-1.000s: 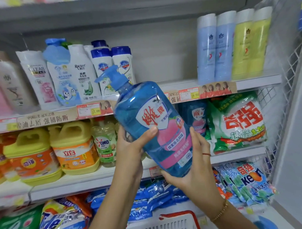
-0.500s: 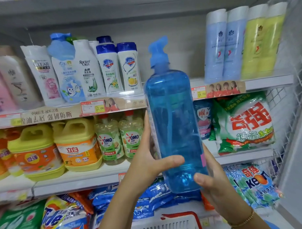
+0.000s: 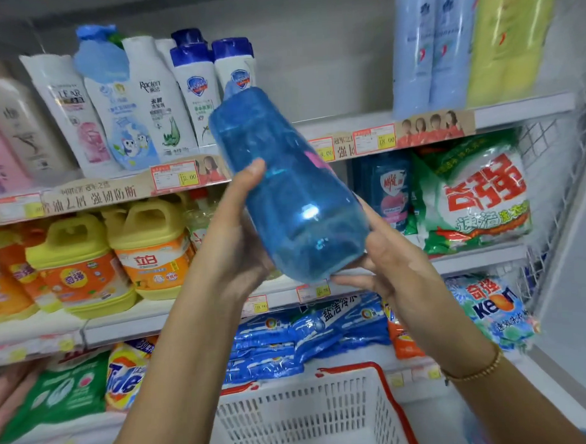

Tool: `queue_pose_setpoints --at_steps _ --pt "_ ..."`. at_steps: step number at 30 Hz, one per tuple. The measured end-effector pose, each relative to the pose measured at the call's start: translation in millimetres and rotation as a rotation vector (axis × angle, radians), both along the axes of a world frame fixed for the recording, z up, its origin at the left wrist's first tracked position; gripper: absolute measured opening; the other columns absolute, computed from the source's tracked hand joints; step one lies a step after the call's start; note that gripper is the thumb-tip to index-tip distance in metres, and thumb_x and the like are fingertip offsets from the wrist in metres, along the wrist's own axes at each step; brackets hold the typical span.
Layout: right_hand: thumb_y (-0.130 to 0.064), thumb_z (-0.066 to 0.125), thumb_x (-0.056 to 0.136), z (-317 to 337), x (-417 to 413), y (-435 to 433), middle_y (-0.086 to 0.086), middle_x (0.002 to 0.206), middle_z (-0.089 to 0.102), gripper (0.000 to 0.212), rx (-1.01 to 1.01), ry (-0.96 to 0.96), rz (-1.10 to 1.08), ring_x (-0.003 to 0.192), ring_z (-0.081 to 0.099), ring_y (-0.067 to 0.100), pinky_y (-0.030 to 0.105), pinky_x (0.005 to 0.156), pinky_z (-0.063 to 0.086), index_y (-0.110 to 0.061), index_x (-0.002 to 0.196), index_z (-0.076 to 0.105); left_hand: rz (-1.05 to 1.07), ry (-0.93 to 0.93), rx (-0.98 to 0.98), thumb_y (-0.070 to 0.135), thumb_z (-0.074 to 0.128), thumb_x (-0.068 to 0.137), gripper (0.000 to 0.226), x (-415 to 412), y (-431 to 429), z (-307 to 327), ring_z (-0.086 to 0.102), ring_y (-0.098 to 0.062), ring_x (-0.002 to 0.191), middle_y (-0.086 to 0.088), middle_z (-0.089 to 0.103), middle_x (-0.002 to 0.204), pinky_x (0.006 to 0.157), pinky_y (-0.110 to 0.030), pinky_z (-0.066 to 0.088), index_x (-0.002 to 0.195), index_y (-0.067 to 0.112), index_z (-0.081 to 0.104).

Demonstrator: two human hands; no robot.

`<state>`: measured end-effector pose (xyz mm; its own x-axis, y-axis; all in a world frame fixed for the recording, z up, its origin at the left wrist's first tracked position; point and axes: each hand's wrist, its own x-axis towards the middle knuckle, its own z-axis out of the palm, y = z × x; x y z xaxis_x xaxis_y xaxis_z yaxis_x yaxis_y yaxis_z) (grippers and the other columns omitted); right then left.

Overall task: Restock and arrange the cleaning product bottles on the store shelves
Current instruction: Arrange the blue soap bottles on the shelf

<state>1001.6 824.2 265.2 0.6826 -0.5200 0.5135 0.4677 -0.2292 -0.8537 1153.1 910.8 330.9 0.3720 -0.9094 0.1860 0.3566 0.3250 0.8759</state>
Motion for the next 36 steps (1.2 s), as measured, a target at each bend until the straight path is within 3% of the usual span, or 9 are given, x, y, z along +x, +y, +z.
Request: queue_pose_setpoints --at_steps 3,6,10,14,18,24,27,32,36 --pt "-0.047 0.055 0.089 6 -1 9 -0.012 0.138 0.053 0.059 0.021 -0.05 0.009 0.119 0.059 0.016 0.03 0.087 0.054 -0.037 0.143 0.036 0.012 0.103 -0.012 0.047 0.057 0.079 0.043 6 2 9 0.07 -0.023 0.095 -0.004 0.071 0.106 0.074 -0.043 0.057 0.113 0.02 0.065" --pt "-0.034 0.063 0.087 11 -1 18 -0.02 0.135 0.054 0.065 -0.054 -0.027 -0.048 0.122 0.055 0.006 0.029 0.096 0.051 -0.04 0.144 0.031 0.015 0.147 -0.01 0.05 0.056 0.081 0.04 8 5 12 0.071 -0.021 0.092 -0.001 0.071 0.105 0.074 -0.041 0.057 0.109 0.023 0.066" --pt "-0.039 0.083 0.068 19 14 37 -0.02 0.146 0.027 0.107 -0.371 0.056 -0.444 0.134 0.032 -0.004 0.024 0.108 0.037 -0.04 0.149 0.013 0.038 0.122 -0.026 0.051 0.051 0.088 0.045 0 4 11 0.068 -0.024 0.103 -0.005 0.068 0.117 0.077 -0.043 0.057 0.121 0.021 0.062" --pt "-0.044 0.086 0.06 18 35 38 -0.006 0.136 0.038 0.108 -0.451 0.039 -0.788 0.124 0.041 0.005 0.015 0.1 0.036 -0.03 0.146 0.023 0.089 0.051 -0.04 0.054 0.046 0.09 0.056 -12 -3 2 0.066 -0.025 0.109 -0.009 0.066 0.121 0.081 -0.039 0.057 0.126 0.013 0.059" --pt "-0.038 0.088 0.055 14 37 24 -0.008 0.13 0.051 0.098 -0.226 -0.126 -0.706 0.121 0.051 0.007 0.035 0.097 0.049 -0.026 0.137 0.036 0.215 -0.086 -0.098 0.056 0.053 0.083 0.066 -21 -13 -11 0.065 -0.024 0.111 -0.008 0.066 0.123 0.083 -0.037 0.057 0.133 0.013 0.053" --pt "-0.042 0.081 0.056 10 34 1 -0.002 0.12 0.062 0.081 0.386 -0.252 -0.371 0.108 0.064 0.013 0.042 0.09 0.055 -0.024 0.127 0.046 0.369 0.089 -0.161 0.039 0.064 0.073 0.048 -15 -27 -31 0.068 -0.026 0.104 -0.011 0.065 0.124 0.082 -0.038 0.058 0.116 0.018 0.062" --pt "-0.04 0.079 0.063 2 28 -6 0.0 0.122 0.063 0.071 0.64 -0.234 -0.222 0.106 0.066 0.017 0.044 0.084 0.057 -0.026 0.126 0.05 0.346 0.064 -0.14 0.032 0.065 0.078 0.055 -12 -33 -45 0.065 -0.029 0.11 -0.012 0.064 0.126 0.082 -0.036 0.057 0.128 0.012 0.057" --pt "-0.044 0.056 0.087 -12 15 -23 -0.004 0.109 0.071 0.037 0.786 -0.233 -0.037 0.101 0.068 0.017 0.043 0.083 0.057 -0.027 0.12 0.059 0.252 0.039 -0.161 0.021 0.065 0.082 0.048 -7 -49 -57 0.062 -0.024 0.115 -0.004 0.068 0.12 0.09 -0.033 0.055 0.128 0.01 0.057" --pt "-0.053 0.052 0.084 -16 8 -35 0.009 0.122 0.066 0.051 0.966 -0.183 0.159 0.107 0.066 0.03 0.04 0.082 0.058 -0.022 0.123 0.06 0.031 -0.031 -0.2 0.023 0.085 0.068 0.066 9 -64 -61 0.064 -0.017 0.108 0.0 0.068 0.116 0.084 -0.031 0.055 0.124 0.013 0.051"
